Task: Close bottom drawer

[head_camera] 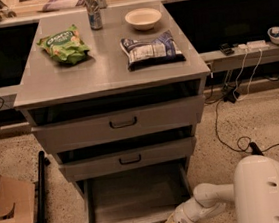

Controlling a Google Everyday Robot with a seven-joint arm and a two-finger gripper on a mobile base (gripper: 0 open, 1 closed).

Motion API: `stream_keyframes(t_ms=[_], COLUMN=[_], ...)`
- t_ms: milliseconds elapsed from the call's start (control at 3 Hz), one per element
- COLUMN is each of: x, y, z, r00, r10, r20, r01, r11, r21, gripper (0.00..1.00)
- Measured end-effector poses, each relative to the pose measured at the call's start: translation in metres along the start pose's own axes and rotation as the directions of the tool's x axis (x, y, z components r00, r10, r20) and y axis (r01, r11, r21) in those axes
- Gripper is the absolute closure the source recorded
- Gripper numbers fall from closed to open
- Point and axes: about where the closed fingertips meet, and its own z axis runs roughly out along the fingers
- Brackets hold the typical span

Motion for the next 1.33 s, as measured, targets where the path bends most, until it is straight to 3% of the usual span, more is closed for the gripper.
stream_keyframes(t_ms=[1333], x=[-0.0032], y=[-0.0059], z=[0.0046], r00=[1.0], r10=[0.0], r20=[0.026], r01=[-0.001], r11=[0.9998], r21=[0.02], gripper=[1.0])
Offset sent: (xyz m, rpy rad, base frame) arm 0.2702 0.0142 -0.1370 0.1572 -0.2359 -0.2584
